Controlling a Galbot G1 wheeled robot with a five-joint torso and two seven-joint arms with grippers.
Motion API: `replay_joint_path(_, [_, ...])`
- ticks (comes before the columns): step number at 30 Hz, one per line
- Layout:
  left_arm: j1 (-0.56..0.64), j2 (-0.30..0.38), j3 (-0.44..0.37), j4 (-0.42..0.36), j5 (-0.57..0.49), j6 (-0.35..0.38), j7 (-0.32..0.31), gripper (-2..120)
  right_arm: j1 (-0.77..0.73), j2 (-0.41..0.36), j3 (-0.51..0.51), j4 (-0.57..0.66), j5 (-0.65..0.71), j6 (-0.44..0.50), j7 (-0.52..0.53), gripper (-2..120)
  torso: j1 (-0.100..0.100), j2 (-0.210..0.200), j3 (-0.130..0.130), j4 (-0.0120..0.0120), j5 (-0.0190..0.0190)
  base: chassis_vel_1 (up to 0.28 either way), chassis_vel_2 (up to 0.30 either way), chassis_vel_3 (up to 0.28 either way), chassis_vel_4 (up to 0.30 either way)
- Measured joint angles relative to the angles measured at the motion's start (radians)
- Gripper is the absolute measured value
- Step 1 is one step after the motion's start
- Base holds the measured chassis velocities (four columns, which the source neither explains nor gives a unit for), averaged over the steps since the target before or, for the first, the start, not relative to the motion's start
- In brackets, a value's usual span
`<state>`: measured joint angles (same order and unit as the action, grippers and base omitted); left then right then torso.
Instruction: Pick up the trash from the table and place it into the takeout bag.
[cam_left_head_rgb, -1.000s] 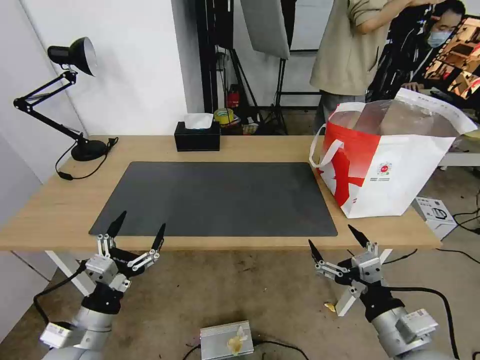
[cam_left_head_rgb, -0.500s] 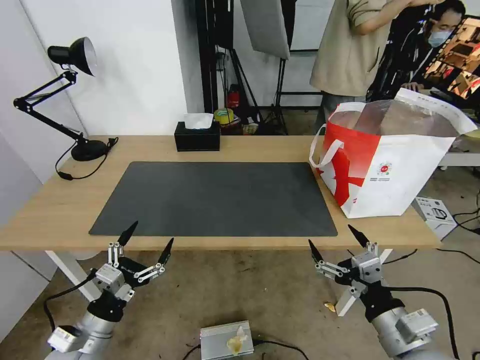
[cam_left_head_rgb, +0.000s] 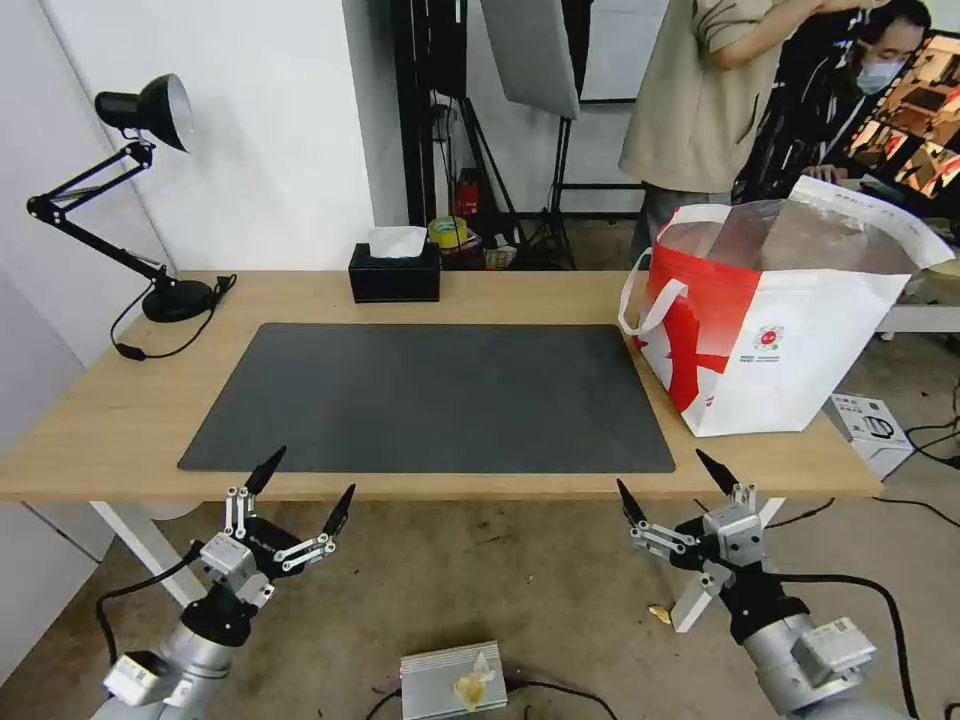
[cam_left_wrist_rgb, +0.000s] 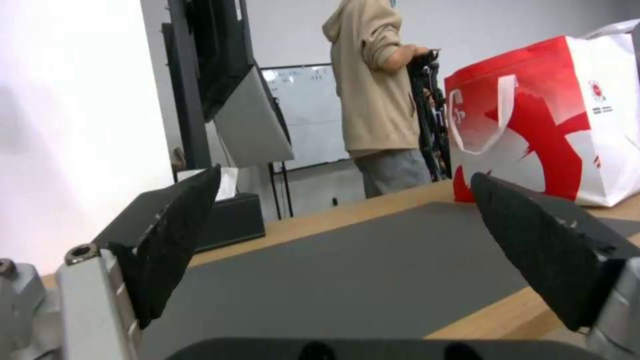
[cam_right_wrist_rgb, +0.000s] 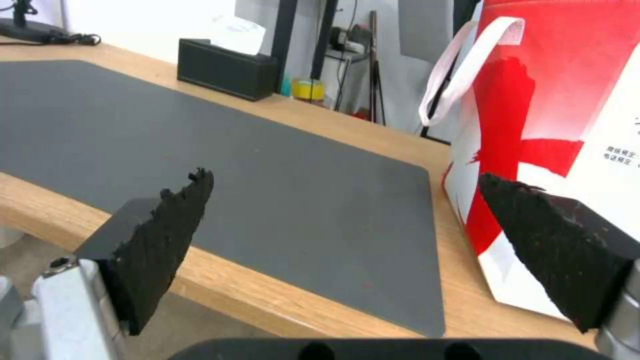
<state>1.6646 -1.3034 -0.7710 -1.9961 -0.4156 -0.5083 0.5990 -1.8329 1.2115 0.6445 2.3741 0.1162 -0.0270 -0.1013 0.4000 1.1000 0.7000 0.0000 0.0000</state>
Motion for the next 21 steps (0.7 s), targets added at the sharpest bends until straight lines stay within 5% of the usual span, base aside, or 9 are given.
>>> replay_joint_path(21, [-0.002,0.002,0.005,0.004,0.006,-0.001,0.001,100,0.000,0.000,0.000,0.000,0.000,0.000,0.000,100,0.000,0.000,0.000,0.0000,0.0000,0.000,0.000,0.000,0.000])
